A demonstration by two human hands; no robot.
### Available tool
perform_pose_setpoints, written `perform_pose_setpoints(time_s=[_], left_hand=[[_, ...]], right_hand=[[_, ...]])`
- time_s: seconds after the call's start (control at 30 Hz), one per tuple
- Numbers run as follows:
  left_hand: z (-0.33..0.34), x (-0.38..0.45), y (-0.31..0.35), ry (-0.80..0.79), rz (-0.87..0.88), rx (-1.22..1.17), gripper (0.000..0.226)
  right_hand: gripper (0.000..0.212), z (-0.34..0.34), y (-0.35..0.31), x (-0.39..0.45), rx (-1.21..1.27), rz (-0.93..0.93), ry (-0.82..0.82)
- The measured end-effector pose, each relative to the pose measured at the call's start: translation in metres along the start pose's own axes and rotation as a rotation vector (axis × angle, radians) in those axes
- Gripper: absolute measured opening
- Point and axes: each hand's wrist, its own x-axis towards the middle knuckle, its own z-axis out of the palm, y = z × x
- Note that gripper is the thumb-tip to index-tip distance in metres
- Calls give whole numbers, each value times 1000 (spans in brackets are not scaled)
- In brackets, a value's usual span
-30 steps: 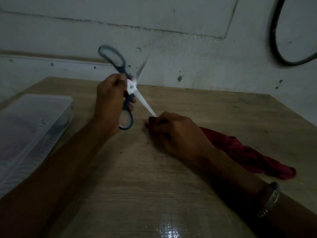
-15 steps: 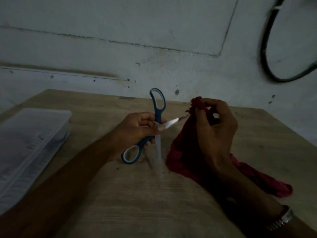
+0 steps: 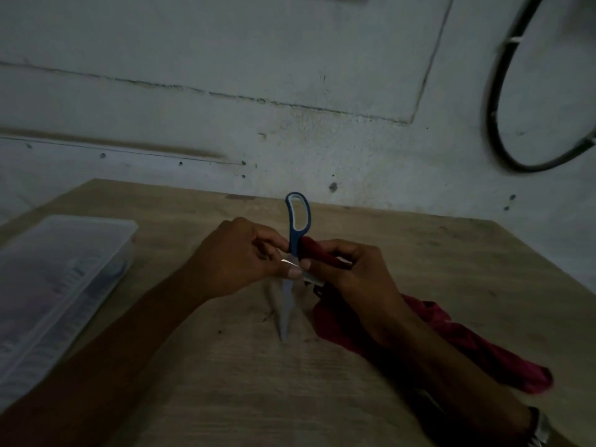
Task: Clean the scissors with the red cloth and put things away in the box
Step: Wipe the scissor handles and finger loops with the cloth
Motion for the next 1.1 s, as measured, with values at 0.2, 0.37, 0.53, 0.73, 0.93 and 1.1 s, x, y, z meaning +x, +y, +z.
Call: perform_pose_setpoints(time_s=[0.2, 0.37, 0.53, 0.73, 0.93, 1.1], left_hand=[[32, -4, -6, 135, 89, 366, 49], [53, -13, 19, 33, -129, -33, 42], [56, -8, 36, 45, -260, -666, 35], [40, -7, 34, 270, -307, -721, 21], [19, -9, 29, 323, -235, -675, 42], [34, -13, 33, 78, -208, -672, 86]], right_hand=[[22, 3, -1, -5, 379, 193, 13], [25, 15, -8, -16, 468, 122, 107], [24, 27, -8, -21, 459, 90, 145], [19, 32, -9, -23, 100, -29, 156], [18, 23, -11, -21, -360, -211, 320], [41, -2, -18, -8, -294, -303, 497]])
